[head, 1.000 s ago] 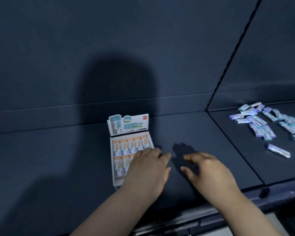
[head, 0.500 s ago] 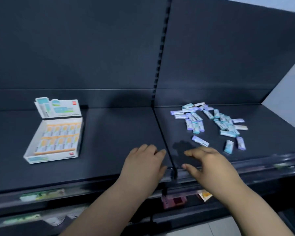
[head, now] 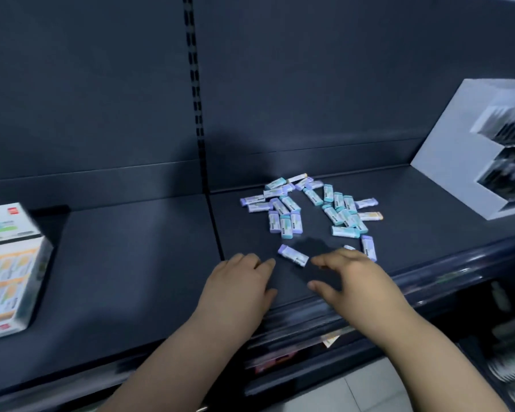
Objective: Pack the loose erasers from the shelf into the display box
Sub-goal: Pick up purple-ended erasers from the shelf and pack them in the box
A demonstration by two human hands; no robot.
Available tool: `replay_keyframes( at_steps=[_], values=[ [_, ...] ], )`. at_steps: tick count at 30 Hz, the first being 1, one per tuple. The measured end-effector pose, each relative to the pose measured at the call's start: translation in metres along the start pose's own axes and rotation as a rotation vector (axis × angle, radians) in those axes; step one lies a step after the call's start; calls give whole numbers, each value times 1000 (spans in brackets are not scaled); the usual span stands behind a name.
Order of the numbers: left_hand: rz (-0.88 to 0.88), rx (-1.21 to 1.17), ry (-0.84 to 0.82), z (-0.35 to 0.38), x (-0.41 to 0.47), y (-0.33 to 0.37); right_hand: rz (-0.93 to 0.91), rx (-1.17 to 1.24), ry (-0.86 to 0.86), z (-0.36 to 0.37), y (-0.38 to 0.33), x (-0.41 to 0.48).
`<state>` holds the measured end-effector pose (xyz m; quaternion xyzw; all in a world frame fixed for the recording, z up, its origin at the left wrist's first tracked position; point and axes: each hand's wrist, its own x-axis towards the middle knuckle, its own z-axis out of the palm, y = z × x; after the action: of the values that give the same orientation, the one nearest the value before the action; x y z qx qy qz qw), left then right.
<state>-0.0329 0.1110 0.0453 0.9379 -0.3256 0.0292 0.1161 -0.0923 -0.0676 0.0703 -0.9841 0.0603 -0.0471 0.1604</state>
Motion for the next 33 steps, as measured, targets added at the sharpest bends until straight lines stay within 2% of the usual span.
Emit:
replay_keyframes(
  at_steps=[6, 10, 16, 21, 26, 33],
  values=[
    [67, -21, 41, 5, 62, 4, 137, -52, 50, -20, 45, 36],
    [128, -20, 11, 16, 93, 17, 217, 29, 82, -29, 81, 51],
    [118, -11, -25, 34, 127, 33, 222, 73, 131, -33, 142, 89],
    [-18, -21, 10, 46, 156, 65, 103, 105, 13, -26, 196, 130],
    [-142, -5, 14, 59, 183, 111, -90, 21, -221, -17, 238, 161],
    [-237, 22, 125, 75, 195, 137, -271, 159, -301, -20, 269, 173]
  ],
)
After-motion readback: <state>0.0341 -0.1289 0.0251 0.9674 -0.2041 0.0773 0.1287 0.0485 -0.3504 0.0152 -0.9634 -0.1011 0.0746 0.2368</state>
